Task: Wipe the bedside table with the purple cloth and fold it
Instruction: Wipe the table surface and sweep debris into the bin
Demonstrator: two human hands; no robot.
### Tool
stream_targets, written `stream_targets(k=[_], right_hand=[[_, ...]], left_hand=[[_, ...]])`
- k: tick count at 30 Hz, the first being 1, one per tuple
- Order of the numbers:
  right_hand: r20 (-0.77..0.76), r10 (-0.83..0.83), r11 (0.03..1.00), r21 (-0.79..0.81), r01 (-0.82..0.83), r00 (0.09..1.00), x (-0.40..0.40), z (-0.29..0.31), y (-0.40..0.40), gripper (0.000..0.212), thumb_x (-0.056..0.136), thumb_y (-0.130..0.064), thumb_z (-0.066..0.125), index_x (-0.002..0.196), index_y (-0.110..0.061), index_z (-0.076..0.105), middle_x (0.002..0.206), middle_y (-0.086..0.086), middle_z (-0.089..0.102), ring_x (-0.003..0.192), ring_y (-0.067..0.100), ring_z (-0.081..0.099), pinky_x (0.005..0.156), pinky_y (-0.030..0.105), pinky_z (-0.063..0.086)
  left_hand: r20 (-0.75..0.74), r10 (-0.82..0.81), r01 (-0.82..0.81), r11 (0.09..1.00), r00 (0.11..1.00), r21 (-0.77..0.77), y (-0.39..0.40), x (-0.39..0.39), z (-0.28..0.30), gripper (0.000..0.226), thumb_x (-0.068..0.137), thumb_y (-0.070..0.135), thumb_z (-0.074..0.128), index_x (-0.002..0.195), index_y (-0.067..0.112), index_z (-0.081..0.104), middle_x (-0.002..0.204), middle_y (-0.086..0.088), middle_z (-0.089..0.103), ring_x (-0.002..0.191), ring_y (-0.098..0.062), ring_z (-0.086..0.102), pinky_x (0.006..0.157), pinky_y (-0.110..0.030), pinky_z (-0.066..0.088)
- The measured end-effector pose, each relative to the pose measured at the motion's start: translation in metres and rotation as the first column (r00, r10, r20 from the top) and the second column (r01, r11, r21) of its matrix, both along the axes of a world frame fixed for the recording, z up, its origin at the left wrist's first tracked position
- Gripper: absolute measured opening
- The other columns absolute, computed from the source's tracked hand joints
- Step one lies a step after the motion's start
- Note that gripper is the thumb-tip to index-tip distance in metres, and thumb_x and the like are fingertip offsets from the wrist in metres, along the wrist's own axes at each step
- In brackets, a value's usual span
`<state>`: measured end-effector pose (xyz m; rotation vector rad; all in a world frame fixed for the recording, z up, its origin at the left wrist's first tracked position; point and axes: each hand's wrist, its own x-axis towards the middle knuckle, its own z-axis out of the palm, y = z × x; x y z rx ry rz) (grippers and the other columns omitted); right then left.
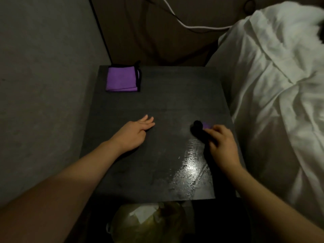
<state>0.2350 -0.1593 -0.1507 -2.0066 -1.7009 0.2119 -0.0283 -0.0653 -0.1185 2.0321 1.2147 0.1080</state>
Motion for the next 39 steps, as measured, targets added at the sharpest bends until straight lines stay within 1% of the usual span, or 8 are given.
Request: stream_targets(k=[4,12,19,23,27,30,35,39], right_hand=[[-0.059,0.096,0.993,-0.062,-0.100,0.994,-0.028,0.002,-0.061,0.037,0.067,-0.005,0.050,0.099,-0.012,0.067,0.095,0.013,0.060,0.083,0.023,0.050,0.077,0.018,0.035],[-0.299,0.197,0.969,-0.082,-0.231,0.934,-0.097,0.012,-0.113,0.041,0.063,-0.007,0.050,0.097,-0.028,0.059,0.094,-0.006,0.055,0.084,0.008,0.048,0.075,0.013,0.038],[-0.671,-0.098,0.992,-0.121,0.022,0.735,-0.071,0.055,-0.072,0.021,0.077,0.001,0.062,0.075,-0.019,0.063,0.071,-0.005,0.060,0.061,-0.006,0.055,0.060,0.006,0.039],[-0.433,-0.154,0.984,0.015,0.178,0.888,-0.007,0.078,-0.021,0.015,0.078,0.005,0.062,0.092,0.000,0.067,0.078,0.005,0.058,0.058,-0.016,0.051,0.058,0.001,0.035],[-0.208,-0.152,0.987,0.024,0.161,0.966,0.019,0.074,0.011,0.017,0.081,-0.005,0.063,0.097,-0.002,0.067,0.084,0.012,0.058,0.081,0.023,0.057,0.070,0.018,0.040],[-0.049,-0.088,0.994,-0.062,0.085,0.995,0.025,0.056,0.013,0.026,0.080,0.003,0.059,0.105,0.000,0.065,0.100,0.023,0.060,0.094,0.035,0.056,0.083,0.028,0.038],[0.018,-0.092,0.991,-0.095,0.093,0.996,0.024,0.040,-0.014,0.030,0.078,0.009,0.057,0.106,0.003,0.063,0.099,0.028,0.059,0.089,0.040,0.056,0.083,0.036,0.041],[0.013,-0.079,0.991,-0.109,0.080,0.997,0.029,0.046,-0.023,0.030,0.079,0.009,0.056,0.107,0.003,0.063,0.100,0.028,0.058,0.090,0.041,0.056,0.082,0.036,0.041]], left_hand=[[0.005,0.010,-0.010,1.000,1.000,-0.013,0.000,0.002,0.003,0.054,0.086,-0.010,0.032,0.136,0.010,0.041,0.152,0.000,0.028,0.143,-0.007,0.014,0.099,0.001,-0.004],[-0.010,0.013,-0.013,1.000,1.000,0.016,-0.004,0.003,0.004,0.055,0.085,-0.009,0.033,0.136,0.010,0.039,0.152,-0.002,0.027,0.144,-0.009,0.014,0.111,-0.014,0.001],[-0.056,-0.047,0.049,0.998,0.997,0.030,-0.013,0.001,0.006,0.058,0.084,-0.006,0.035,0.139,0.013,0.036,0.154,0.001,0.022,0.144,-0.009,0.010,0.120,-0.029,0.006],[-0.060,-0.076,0.079,0.996,0.995,0.046,-0.022,0.001,0.009,0.056,0.086,-0.003,0.035,0.140,0.011,0.032,0.155,0.000,0.019,0.145,-0.010,0.009,0.111,-0.015,0.000],[-0.059,-0.142,0.146,0.987,0.988,0.069,-0.041,-0.007,0.000,0.067,0.073,0.014,0.026,0.139,0.009,0.034,0.153,-0.004,0.023,0.145,-0.012,0.011,0.112,-0.014,0.001],[-0.071,-0.126,0.132,0.988,0.989,0.076,-0.047,-0.010,-0.003,0.057,0.083,0.006,0.032,0.140,0.011,0.033,0.154,-0.002,0.022,0.145,-0.010,0.011,0.110,-0.012,-0.001],[-0.073,-0.106,0.113,0.990,0.992,0.086,-0.059,-0.016,-0.004,0.058,0.086,-0.004,0.034,0.142,0.012,0.030,0.155,0.002,0.019,0.145,-0.008,0.009,0.102,-0.004,-0.005],[-0.078,-0.054,0.061,0.994,0.996,0.088,-0.069,-0.021,0.000,0.058,0.086,-0.003,0.034,0.142,0.012,0.029,0.155,0.000,0.020,0.145,-0.010,0.009,0.112,-0.015,0.000]])
